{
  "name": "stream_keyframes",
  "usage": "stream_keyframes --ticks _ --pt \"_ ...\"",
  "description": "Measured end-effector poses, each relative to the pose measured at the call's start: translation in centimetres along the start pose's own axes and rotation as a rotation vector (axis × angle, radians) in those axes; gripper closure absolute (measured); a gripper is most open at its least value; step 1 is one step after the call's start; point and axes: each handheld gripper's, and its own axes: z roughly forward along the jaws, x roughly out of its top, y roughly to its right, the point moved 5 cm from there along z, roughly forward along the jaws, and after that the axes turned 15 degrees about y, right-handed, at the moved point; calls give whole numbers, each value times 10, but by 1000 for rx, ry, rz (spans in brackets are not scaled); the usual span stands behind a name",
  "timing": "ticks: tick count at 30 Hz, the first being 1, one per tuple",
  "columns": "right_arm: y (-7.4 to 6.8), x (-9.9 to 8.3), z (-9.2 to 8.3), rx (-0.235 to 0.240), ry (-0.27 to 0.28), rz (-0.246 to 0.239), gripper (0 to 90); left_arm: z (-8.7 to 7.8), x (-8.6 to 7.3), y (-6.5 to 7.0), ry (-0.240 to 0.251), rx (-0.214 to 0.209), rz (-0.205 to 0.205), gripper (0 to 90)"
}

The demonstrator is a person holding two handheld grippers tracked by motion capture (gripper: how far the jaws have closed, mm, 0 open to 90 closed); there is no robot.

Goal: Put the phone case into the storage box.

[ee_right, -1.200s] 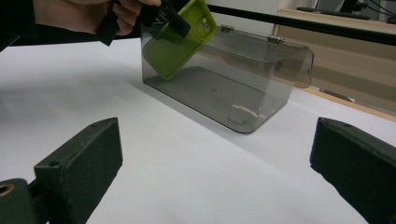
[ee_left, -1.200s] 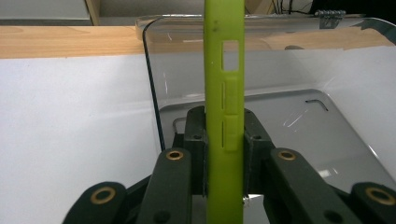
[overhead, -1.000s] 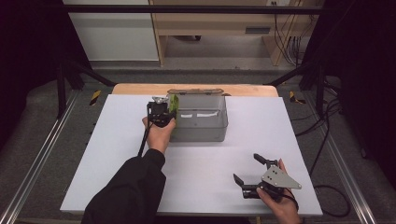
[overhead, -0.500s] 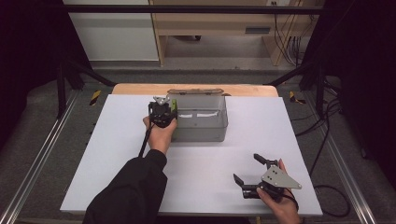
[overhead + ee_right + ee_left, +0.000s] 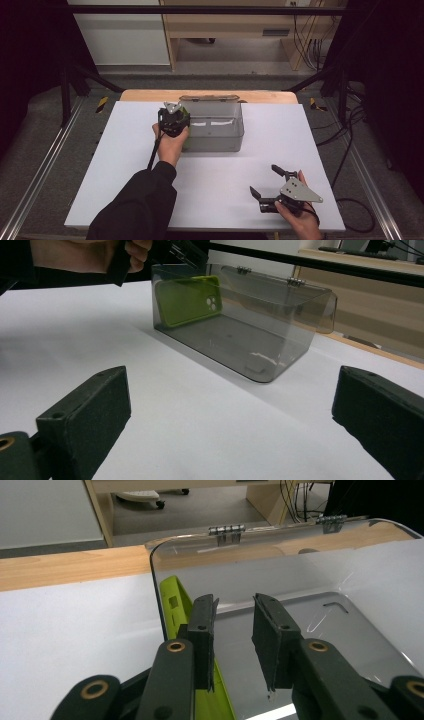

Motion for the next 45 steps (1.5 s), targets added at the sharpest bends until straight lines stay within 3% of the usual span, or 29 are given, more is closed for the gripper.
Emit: stream_keyframes --ticks 8,26,45 --pt "0 0 0 1 0 -1 24 0 0 1 4 -2 3 673" --pt "0 0 0 2 0 -3 24 0 2 4 36 -32 1 484" --pt "0 0 0 4 -1 -3 24 0 3 7 61 -58 2 401"
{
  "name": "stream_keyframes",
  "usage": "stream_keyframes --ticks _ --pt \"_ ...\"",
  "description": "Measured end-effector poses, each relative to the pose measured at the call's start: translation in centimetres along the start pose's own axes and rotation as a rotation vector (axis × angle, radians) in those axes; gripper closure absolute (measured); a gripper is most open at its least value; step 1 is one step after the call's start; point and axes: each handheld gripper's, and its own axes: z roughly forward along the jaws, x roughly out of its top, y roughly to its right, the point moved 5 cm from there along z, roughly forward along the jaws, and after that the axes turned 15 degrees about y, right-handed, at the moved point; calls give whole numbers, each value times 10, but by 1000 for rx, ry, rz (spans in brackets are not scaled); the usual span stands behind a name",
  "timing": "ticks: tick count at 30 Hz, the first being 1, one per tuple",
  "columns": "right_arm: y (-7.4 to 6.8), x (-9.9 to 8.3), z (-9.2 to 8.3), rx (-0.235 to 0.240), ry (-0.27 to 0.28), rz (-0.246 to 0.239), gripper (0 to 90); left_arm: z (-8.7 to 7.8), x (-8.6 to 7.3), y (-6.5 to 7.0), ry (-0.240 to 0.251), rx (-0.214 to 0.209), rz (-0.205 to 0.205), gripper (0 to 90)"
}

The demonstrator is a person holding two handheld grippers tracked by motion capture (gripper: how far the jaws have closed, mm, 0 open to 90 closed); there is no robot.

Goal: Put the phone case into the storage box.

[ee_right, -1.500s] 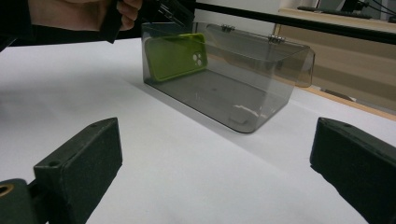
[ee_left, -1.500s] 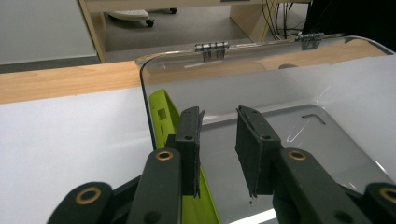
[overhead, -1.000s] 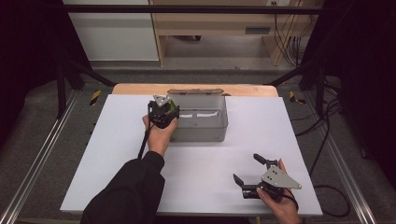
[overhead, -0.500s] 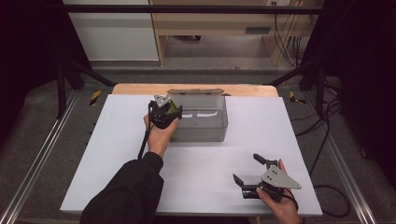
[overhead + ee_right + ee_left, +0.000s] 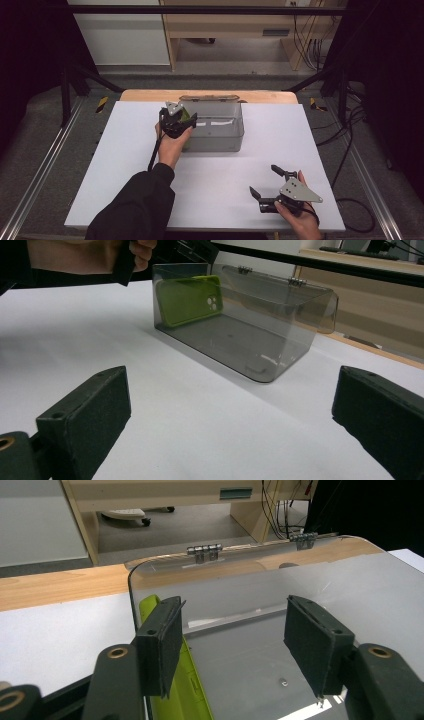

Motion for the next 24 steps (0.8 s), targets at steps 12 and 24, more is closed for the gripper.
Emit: stream_keyframes --ticks 12,24 --pt "0 0 0 1 -1 0 24 0 1 1 7 -10 -11 344" --pt "0 0 0 1 -4 -2 24 1 1 0 16 -9 -13 191"
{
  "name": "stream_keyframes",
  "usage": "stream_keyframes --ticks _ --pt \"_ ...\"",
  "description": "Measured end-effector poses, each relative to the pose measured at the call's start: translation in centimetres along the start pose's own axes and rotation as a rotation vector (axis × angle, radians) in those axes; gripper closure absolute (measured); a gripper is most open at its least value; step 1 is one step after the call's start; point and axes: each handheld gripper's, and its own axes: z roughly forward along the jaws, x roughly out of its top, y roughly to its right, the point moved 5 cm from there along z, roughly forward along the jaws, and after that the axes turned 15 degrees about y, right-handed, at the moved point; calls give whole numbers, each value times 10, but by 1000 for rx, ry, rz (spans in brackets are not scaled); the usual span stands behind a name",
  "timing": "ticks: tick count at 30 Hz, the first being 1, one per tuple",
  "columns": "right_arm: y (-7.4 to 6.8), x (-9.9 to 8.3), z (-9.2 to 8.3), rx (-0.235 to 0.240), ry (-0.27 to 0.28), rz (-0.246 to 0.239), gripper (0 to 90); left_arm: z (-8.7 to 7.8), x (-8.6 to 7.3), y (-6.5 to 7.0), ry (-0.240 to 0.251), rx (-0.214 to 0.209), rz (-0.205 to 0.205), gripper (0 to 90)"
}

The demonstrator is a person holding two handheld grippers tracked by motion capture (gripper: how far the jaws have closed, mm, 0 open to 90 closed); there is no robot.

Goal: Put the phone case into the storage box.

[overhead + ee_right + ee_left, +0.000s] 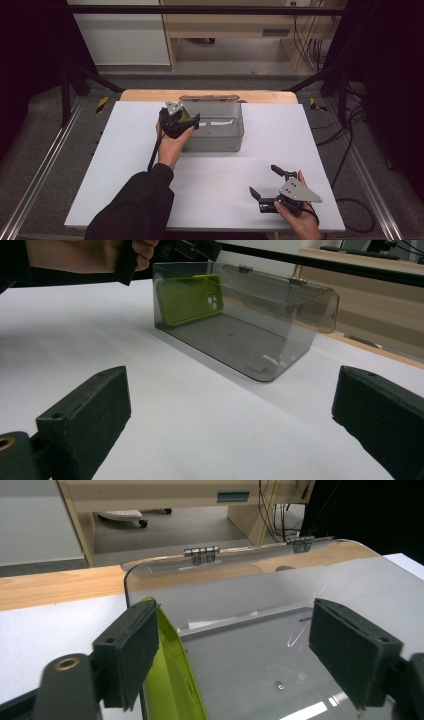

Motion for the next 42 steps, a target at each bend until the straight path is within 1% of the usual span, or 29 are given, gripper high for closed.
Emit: stream_keyframes --ticks 5,13,21,26,27,29,33,37,40,42 --pt "0 0 0 1 0 -1 24 -1 2 0 16 -13 0 135" --pt "0 0 0 2 0 0 24 0 3 4 34 -38 -18 40" --pt "0 0 0 2 0 0 24 -1 5 7 54 -53 -14 30" --pt "0 0 0 2 0 0 24 -2 6 9 65 -75 -14 30" --pt "0 0 0 2 0 0 24 -2 7 9 74 -77 -7 30" --pt "0 0 0 2 1 0 24 -3 7 11 73 -80 -13 30" --pt "0 0 0 2 2 0 24 -4 9 11 86 -86 -6 30" --pt "-1 0 0 2 1 0 24 -6 9 12 92 -81 -2 31" --pt "0 0 0 -1 1 3 24 -8 9 16 103 -93 5 31" --pt "0 0 0 -2 1 6 24 -10 10 18 120 -110 5 31"
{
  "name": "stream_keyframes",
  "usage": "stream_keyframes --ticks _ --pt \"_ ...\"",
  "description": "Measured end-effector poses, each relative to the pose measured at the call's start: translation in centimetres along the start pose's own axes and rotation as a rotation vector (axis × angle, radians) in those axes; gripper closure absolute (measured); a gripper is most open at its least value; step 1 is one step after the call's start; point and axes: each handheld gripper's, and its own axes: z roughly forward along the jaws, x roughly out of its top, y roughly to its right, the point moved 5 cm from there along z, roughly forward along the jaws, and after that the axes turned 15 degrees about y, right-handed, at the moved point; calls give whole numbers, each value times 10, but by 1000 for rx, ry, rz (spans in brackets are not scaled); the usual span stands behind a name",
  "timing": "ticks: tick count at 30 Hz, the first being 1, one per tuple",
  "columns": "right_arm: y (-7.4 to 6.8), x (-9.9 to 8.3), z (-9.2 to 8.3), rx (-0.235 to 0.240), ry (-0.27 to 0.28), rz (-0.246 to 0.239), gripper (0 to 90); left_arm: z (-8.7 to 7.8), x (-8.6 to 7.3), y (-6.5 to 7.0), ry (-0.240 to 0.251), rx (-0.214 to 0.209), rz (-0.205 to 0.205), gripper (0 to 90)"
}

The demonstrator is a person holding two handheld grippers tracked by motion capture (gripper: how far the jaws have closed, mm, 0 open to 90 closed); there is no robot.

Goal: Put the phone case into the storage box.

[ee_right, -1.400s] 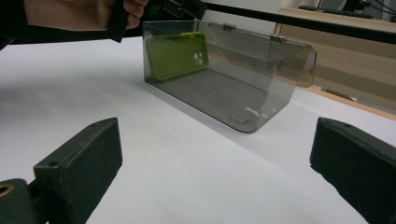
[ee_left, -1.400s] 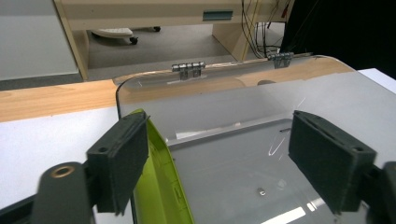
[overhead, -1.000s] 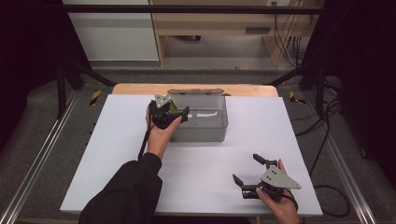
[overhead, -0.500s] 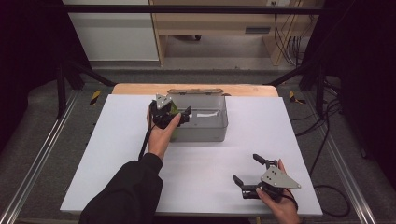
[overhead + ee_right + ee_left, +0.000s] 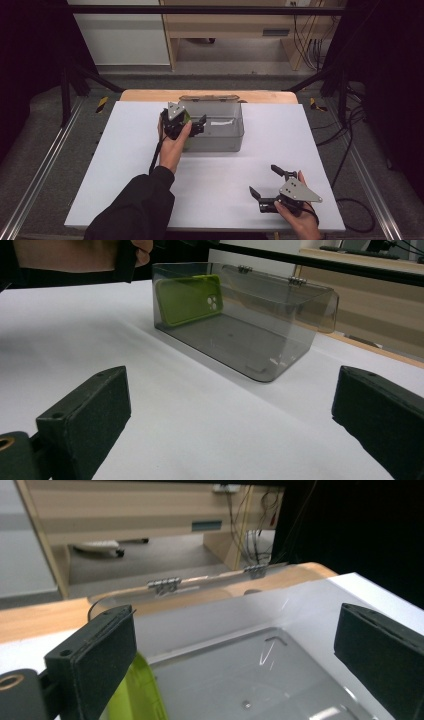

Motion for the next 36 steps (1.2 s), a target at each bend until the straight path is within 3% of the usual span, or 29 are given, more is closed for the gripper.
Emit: stream_keyframes --ticks 10,19,23,29,36 --pt "1 -1 0 -5 6 1 24 -8 3 11 23 -56 2 26" --pt "1 0 1 5 12 5 22 -10 7 12 50 -54 -7 26" --pt "-1 -1 2 14 2 -5 25 -11 9 9 65 -61 -19 26" --pt "-1 0 1 6 6 -4 23 -14 14 0 94 -52 -78 27" --pt "-2 0 2 4 3 3 23 -27 25 -4 112 -72 -56 25"
